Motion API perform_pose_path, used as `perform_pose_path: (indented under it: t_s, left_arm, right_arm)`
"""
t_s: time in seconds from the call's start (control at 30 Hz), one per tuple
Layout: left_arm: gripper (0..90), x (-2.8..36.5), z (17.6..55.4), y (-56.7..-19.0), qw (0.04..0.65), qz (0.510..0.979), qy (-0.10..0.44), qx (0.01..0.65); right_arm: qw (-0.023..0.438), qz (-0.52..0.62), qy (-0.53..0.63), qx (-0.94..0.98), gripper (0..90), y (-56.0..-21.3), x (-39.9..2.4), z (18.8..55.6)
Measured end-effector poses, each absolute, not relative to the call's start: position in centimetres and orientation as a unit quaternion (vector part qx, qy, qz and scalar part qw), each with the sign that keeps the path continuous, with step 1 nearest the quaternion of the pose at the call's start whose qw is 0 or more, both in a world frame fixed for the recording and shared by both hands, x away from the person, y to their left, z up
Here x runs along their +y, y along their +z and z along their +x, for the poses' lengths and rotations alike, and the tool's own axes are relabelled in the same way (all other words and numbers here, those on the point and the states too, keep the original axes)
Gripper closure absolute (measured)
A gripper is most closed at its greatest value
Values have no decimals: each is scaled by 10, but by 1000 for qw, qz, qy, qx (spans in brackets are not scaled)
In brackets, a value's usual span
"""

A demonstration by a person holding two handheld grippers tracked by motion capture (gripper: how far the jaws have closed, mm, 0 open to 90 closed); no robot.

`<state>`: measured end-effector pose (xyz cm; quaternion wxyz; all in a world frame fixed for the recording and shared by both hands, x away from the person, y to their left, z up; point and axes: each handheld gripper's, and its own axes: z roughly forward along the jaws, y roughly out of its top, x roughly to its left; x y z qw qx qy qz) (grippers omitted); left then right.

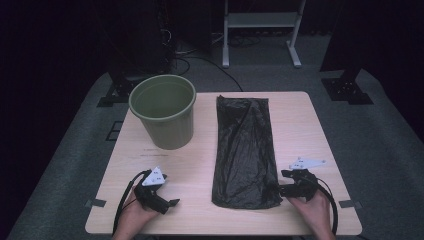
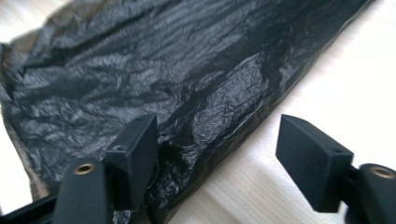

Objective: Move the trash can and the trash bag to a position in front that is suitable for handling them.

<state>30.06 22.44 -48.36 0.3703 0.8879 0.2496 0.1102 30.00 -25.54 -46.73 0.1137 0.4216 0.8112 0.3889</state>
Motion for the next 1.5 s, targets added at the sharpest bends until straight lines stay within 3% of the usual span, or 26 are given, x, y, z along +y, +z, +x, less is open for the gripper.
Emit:
perform_pose_path:
  t_s: [0.17,0.2,0.23,0.27,0.4,0.43,0.73,1.1,1.3,1.5]
  left_arm:
    - [0,224,301,-484,370,888,110,250]
    - [0,224,301,-484,370,888,110,250]
    - [0,224,301,-484,370,888,110,250]
    - [0,224,301,-484,370,888,110,250]
    - [0,224,301,-484,370,888,110,250]
    - [0,224,301,-484,370,888,110,250]
    - [0,224,301,-484,370,888,110,250]
    - [0,224,301,-484,370,888,110,250]
    - [0,224,301,-484,370,888,110,250]
    - [0,224,301,-484,370,888,110,250]
  right_arm:
    - [112,422,383,814,410,-470,-251,301]
    - [105,423,376,818,524,-472,-250,302]
    - [105,423,376,818,524,-472,-250,302]
    - [105,419,371,822,668,-472,-249,302]
    - [116,414,365,826,876,-471,-251,301]
    - [118,413,366,826,894,-471,-251,300]
    - [133,418,352,827,896,-468,-262,298]
    - [165,451,344,807,891,-462,-310,296]
    - [186,470,326,799,850,-464,-332,299]
    - [198,482,341,782,721,-456,-341,295]
